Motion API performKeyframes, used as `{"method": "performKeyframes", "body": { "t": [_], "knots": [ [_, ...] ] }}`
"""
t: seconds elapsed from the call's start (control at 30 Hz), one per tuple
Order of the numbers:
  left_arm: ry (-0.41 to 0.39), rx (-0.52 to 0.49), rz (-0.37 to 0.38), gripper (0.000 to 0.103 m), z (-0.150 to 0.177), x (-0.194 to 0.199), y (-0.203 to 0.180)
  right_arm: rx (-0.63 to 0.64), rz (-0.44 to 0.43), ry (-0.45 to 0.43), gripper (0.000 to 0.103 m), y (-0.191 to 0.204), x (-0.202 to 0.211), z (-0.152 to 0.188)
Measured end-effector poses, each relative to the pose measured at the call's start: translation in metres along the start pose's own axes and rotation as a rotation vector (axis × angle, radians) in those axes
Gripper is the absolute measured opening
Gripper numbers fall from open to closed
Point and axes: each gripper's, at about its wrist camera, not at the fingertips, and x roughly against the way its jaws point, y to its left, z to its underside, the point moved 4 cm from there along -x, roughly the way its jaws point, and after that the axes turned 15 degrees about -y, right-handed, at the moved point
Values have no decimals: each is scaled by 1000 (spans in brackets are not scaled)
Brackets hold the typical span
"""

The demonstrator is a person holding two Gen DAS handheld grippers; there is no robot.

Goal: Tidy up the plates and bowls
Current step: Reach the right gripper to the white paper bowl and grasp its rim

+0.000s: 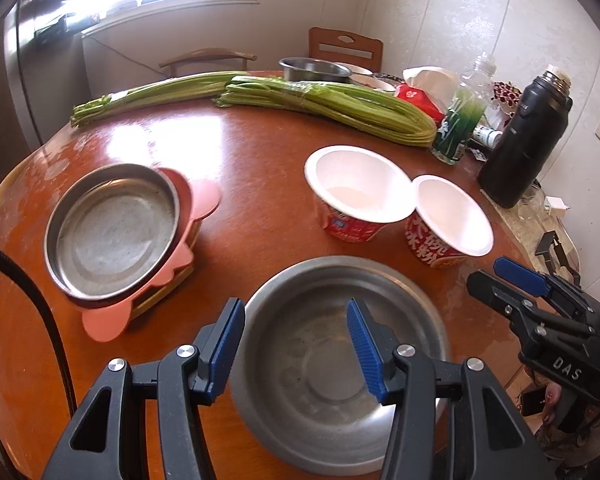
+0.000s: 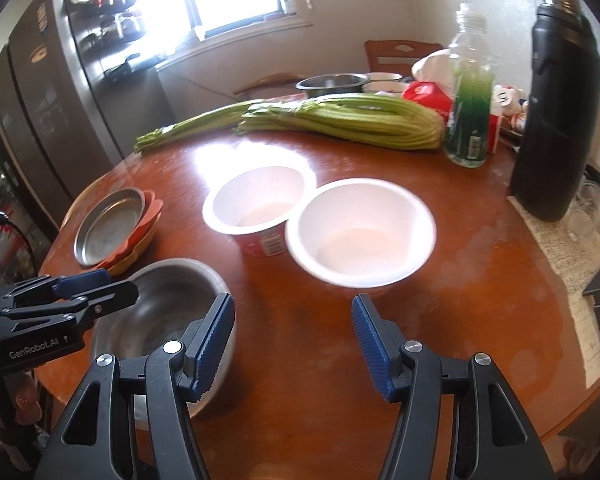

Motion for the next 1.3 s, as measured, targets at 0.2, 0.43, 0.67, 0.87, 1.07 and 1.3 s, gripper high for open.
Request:
{"method": "performKeyframes", "body": {
  "t": [0.2, 0.43, 0.67, 0.87, 1.07, 1.3],
  "knots": [
    [-12, -50, 41, 53, -13, -5, -34, -24, 52, -22, 63, -29, 5, -11],
    [-5, -86, 88, 53, -25, -17, -67, -23, 78, -27, 63, -45, 4, -17],
    [19, -96, 134, 53, -31, -33, -90, -33, 99, -24, 63, -61, -4, -19],
    [45, -65, 165, 53, -34, -47, -101, -47, 107, -9, 63, -74, -20, -22],
    [77, -34, 186, 53, -36, -62, -106, -20, 125, 22, 63, -82, -44, -22],
    [120, -2, 208, 53, -36, -83, -109, 27, 107, 58, 63, -80, -61, -15]
  ]
}}
